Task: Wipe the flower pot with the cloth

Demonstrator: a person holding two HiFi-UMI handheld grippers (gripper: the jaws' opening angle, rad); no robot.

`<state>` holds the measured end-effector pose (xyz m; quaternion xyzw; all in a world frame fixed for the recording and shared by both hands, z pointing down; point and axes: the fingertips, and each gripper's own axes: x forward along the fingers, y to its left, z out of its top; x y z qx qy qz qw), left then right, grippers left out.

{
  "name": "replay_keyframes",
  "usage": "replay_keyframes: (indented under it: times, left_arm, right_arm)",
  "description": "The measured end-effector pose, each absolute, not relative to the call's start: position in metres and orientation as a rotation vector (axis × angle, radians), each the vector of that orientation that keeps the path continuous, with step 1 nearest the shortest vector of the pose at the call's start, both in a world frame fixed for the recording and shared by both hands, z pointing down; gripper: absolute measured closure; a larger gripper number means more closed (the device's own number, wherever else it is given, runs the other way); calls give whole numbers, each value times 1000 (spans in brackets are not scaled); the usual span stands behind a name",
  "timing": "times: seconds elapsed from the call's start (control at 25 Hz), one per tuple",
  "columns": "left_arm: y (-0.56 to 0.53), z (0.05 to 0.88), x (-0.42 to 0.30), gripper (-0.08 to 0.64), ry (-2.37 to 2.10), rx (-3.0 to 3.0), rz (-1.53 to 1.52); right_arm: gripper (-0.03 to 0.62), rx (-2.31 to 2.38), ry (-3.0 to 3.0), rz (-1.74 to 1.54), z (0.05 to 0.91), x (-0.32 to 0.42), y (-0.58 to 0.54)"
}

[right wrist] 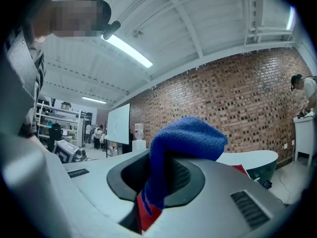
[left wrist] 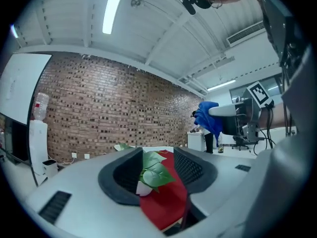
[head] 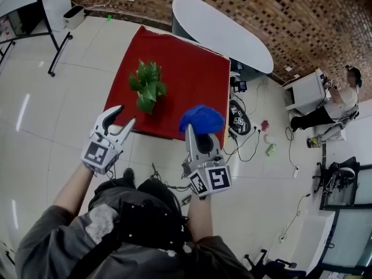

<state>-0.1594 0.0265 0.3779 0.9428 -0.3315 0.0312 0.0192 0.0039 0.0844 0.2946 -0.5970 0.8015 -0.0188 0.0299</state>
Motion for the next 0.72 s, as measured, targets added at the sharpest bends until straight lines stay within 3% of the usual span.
replay_keyframes:
  times: [0.16, 0.4, 0.72]
  left_arm:
    - [-2, 404, -141, 244, -946, 2938, 96]
    - [-54, 434, -106, 167, -952, 2905, 188]
    - [-81, 510, -90, 133, -848, 2895, 408]
  right_arm:
    - [515, -1871, 2463, -103, 310, 19, 57]
    - [515, -1853, 2486, -166, 325, 62, 4]
    - [515, -1802, 2585, -232, 366, 86, -60]
